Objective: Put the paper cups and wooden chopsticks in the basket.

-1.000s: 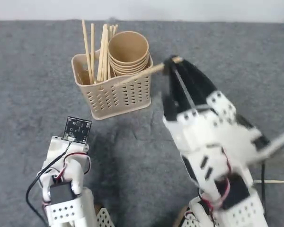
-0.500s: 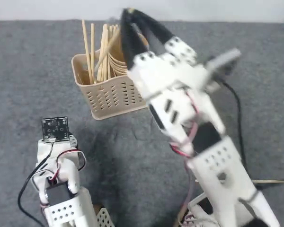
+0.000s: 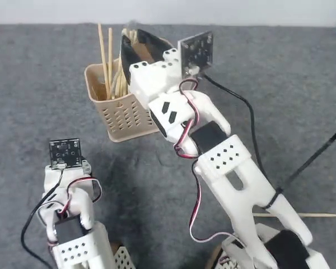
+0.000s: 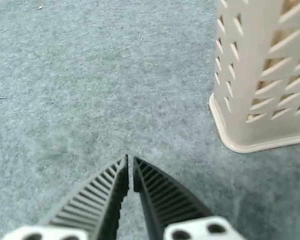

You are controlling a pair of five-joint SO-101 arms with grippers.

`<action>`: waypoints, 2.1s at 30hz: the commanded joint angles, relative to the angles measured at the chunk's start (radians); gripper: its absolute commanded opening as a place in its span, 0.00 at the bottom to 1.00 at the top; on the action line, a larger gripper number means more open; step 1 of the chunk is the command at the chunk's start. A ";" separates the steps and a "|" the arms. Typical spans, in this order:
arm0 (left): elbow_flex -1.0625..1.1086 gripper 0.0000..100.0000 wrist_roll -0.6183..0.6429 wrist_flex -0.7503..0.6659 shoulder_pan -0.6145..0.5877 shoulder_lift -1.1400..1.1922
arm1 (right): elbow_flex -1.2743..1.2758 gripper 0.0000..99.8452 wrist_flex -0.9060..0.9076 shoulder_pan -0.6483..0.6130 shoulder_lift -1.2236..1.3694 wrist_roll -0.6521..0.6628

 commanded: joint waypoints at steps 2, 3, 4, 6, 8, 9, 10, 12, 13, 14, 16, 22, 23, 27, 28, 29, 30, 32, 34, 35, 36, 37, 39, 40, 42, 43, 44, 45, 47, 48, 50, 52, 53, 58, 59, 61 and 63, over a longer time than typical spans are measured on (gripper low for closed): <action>-0.002 0.01 0.011 -0.026 -0.006 0.005 | -0.152 0.15 0.239 -0.019 -0.056 0.020; -0.002 0.01 0.011 -0.026 -0.006 0.005 | -0.183 0.15 0.317 -0.021 -0.076 0.020; -0.002 0.01 0.011 -0.026 -0.006 0.005 | -0.215 0.15 0.406 -0.030 -0.101 0.018; -0.002 0.01 0.011 -0.026 -0.008 0.005 | -0.273 0.15 0.599 -0.054 -0.154 0.025; -0.002 0.01 0.011 -0.026 -0.009 0.005 | -0.330 0.15 0.819 -0.058 -0.217 0.026; -0.002 0.01 0.011 -0.026 -0.009 0.005 | -0.351 0.15 0.926 -0.058 -0.246 0.029; -0.002 0.01 0.011 -0.026 -0.009 0.005 | -0.368 0.15 1.024 -0.056 -0.271 0.046; -0.002 0.01 0.011 -0.026 -0.008 0.005 | -0.370 0.15 1.213 -0.056 -0.312 0.109; -0.002 0.01 0.011 -0.026 -0.008 0.005 | -0.359 0.15 1.297 -0.056 -0.325 0.140; -0.002 0.01 0.011 -0.026 -0.008 0.005 | -0.333 0.15 1.372 -0.056 -0.332 0.163; -0.002 0.01 0.011 -0.026 -0.006 0.006 | -0.250 0.15 1.474 -0.056 -0.337 0.199; -0.002 0.01 0.009 -0.026 -0.005 0.008 | 0.061 0.15 1.567 -0.056 -0.338 0.242; -0.002 0.01 -0.005 -0.020 -0.005 0.008 | 0.110 0.15 1.578 -0.056 -0.338 0.256; -0.002 0.01 -0.078 0.023 0.040 0.003 | 0.284 0.15 1.583 -0.056 -0.340 0.307; -0.002 0.01 -0.083 0.023 0.049 0.003 | 0.311 0.15 1.578 -0.054 -0.340 0.318; -0.002 0.01 -0.083 0.021 0.055 0.006 | 0.322 0.15 1.569 -0.054 -0.340 0.331; -0.002 0.01 -0.083 0.021 0.055 0.006 | 0.330 0.15 1.561 -0.054 -0.340 0.345; -0.002 0.01 -0.083 0.021 0.057 0.006 | 0.348 0.15 1.529 -0.054 -0.338 0.388; -0.002 0.01 -0.083 0.021 0.057 0.006 | 0.387 0.15 1.458 -0.042 -0.338 0.427; -0.002 0.01 -0.083 0.021 0.058 0.006 | 0.417 0.15 1.414 -0.030 -0.338 0.439; -0.002 0.01 -0.083 0.021 0.058 0.006 | 0.454 0.15 1.359 -0.013 -0.338 0.446; -0.002 0.01 -0.083 0.020 0.060 0.006 | 0.496 0.15 1.293 0.008 -0.337 0.445; -0.002 0.01 -0.083 0.020 0.060 0.006 | 0.598 0.12 1.155 0.051 -0.337 0.442; -0.002 0.01 -0.083 0.020 0.060 0.006 | 0.644 0.08 1.102 0.071 -0.338 0.442; -0.002 0.01 -0.083 0.021 0.057 0.006 | 0.703 0.00 1.053 0.116 -0.338 0.446; -0.002 0.01 -0.083 0.021 0.055 0.006 | 0.707 0.01 1.064 0.147 -0.338 0.451; -0.002 0.01 -0.084 0.023 0.055 0.006 | 0.704 0.02 1.093 0.185 -0.338 0.454; -0.002 0.01 -0.086 0.023 0.055 0.006 | 0.697 0.02 1.122 0.225 -0.338 0.482; -0.002 0.01 -0.086 0.023 0.055 0.006 | 0.666 0.01 1.218 0.298 -0.338 0.640; -0.002 0.01 -0.086 0.023 0.055 0.006 | 0.654 0.01 1.276 0.332 -0.338 0.750; -0.002 0.01 -0.087 0.023 0.055 0.006 | 0.638 0.02 1.397 0.421 -0.338 0.970; -0.002 0.01 -0.087 0.023 0.055 0.006 | 0.626 0.02 1.440 0.547 -0.338 1.114; -0.002 0.01 -0.087 0.023 0.055 0.006 | 0.621 0.02 1.445 0.618 -0.338 1.166; -0.002 0.01 -0.087 0.023 0.055 0.006 | 0.618 0.09 1.440 0.929 -0.338 1.517; -0.002 0.01 -0.087 0.023 0.055 0.006 | 0.618 0.12 1.438 0.983 -0.338 1.571; -0.002 0.01 -0.089 0.023 0.055 0.006 | 0.618 0.17 1.438 1.073 -0.338 1.668; -0.002 0.01 -0.089 0.023 0.057 0.006 | 0.618 0.19 1.438 1.130 -0.338 1.745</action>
